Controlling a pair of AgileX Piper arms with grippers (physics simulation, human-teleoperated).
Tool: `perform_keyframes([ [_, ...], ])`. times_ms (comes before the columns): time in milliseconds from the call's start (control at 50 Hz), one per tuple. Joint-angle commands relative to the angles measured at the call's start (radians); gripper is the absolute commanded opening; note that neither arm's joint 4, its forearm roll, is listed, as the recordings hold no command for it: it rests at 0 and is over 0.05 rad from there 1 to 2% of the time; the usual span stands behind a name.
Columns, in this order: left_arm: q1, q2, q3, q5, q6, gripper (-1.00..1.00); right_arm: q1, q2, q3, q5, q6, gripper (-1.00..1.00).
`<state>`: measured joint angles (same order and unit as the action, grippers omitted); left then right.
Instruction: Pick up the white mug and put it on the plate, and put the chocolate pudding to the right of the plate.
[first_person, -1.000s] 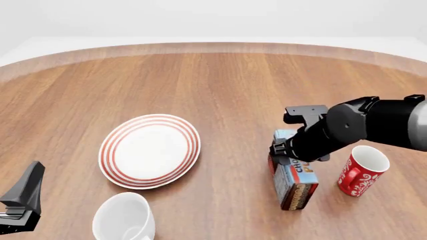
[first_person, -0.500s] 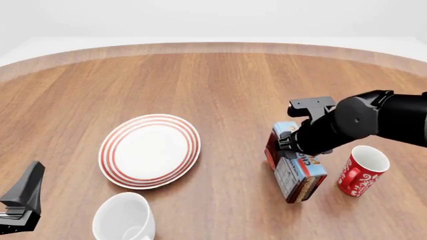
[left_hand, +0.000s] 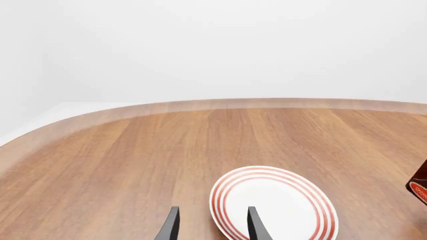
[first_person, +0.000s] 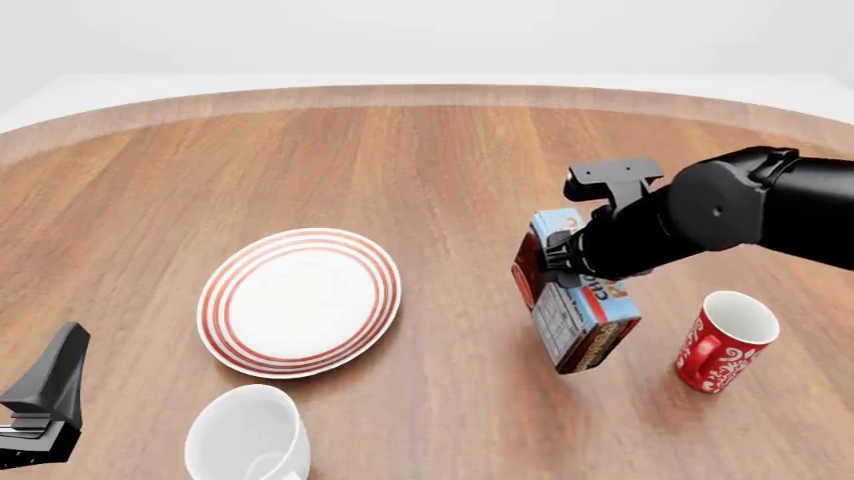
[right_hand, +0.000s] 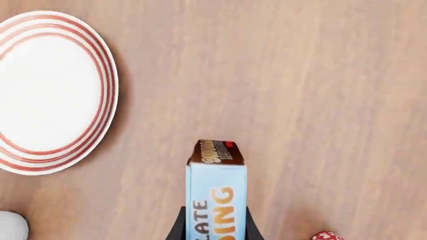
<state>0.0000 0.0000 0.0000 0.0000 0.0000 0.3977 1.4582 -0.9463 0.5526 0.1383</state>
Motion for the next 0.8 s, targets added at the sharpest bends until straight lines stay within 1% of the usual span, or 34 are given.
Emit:
perform_keyframes([
  [20, 0.0, 0.0, 0.0, 0.0, 0.0, 1.0, 0.034, 0.03, -0.068, 0.006, 0.042, -1.0],
  [40, 0.0, 0.0, 0.0, 0.0, 0.0, 1.0, 0.038, 0.035, -0.074, 0.009, 0.051, -1.0],
  [100, 0.0, 0.0, 0.0, 0.0, 0.0, 1.0, 0.038, 0.035, -0.074, 0.009, 0.051, -1.0],
  [120, 0.0, 0.0, 0.0, 0.0, 0.0, 1.0, 0.04, 0.047, -0.099, 0.018, 0.058, -1.0],
  [140, 0.0, 0.0, 0.0, 0.0, 0.0, 1.0, 0.04, 0.047, -0.099, 0.019, 0.058, -1.0],
  [160, 0.0, 0.0, 0.0, 0.0, 0.0, 1.0, 0.036, 0.052, -0.116, 0.025, 0.045, -1.0],
  [180, 0.0, 0.0, 0.0, 0.0, 0.0, 1.0, 0.045, 0.056, -0.122, 0.024, 0.079, -1.0],
  [260, 0.0, 0.0, 0.0, 0.0, 0.0, 1.0, 0.043, 0.06, -0.128, 0.027, 0.079, -1.0],
  [280, 0.0, 0.0, 0.0, 0.0, 0.0, 1.0, 0.036, 0.076, -0.155, 0.028, 0.053, -1.0],
  [320, 0.0, 0.0, 0.0, 0.0, 0.0, 1.0, 0.033, 0.083, -0.164, 0.03, 0.06, -1.0],
  [420, 0.0, 0.0, 0.0, 0.0, 0.0, 1.0, 0.035, 0.108, -0.194, 0.033, 0.056, -1.0],
  [440, 0.0, 0.0, 0.0, 0.0, 0.0, 1.0, 0.036, 0.116, -0.2, 0.035, 0.074, -1.0],
  [460, 0.0, 0.0, 0.0, 0.0, 0.0, 1.0, 0.036, 0.116, -0.2, 0.035, 0.074, -1.0],
  [480, 0.0, 0.0, 0.0, 0.0, 0.0, 1.0, 0.034, 0.118, -0.205, 0.034, 0.06, -1.0],
  [500, 0.0, 0.0, 0.0, 0.0, 0.0, 1.0, 0.031, 0.119, -0.201, 0.031, 0.099, -1.0],
  [520, 0.0, 0.0, 0.0, 0.0, 0.0, 1.0, 0.026, 0.128, -0.215, 0.034, 0.049, -1.0],
  [540, 0.0, 0.0, 0.0, 0.0, 0.0, 1.0, 0.031, 0.133, -0.216, 0.031, 0.087, -1.0],
  [620, 0.0, 0.0, 0.0, 0.0, 0.0, 1.0, 0.038, 0.144, -0.222, 0.029, 0.077, -1.0],
  [640, 0.0, 0.0, 0.0, 0.0, 0.0, 1.0, 0.047, 0.154, -0.226, 0.026, 0.092, -1.0],
  [760, 0.0, 0.0, 0.0, 0.0, 0.0, 1.0, 0.055, 0.18, -0.24, 0.018, 0.105, -1.0],
  [780, 0.0, 0.0, 0.0, 0.0, 0.0, 1.0, 0.057, 0.185, -0.24, 0.014, 0.118, -1.0],
  [800, 0.0, 0.0, 0.0, 0.0, 0.0, 1.0, 0.057, 0.189, -0.244, 0.012, 0.112, -1.0],
])
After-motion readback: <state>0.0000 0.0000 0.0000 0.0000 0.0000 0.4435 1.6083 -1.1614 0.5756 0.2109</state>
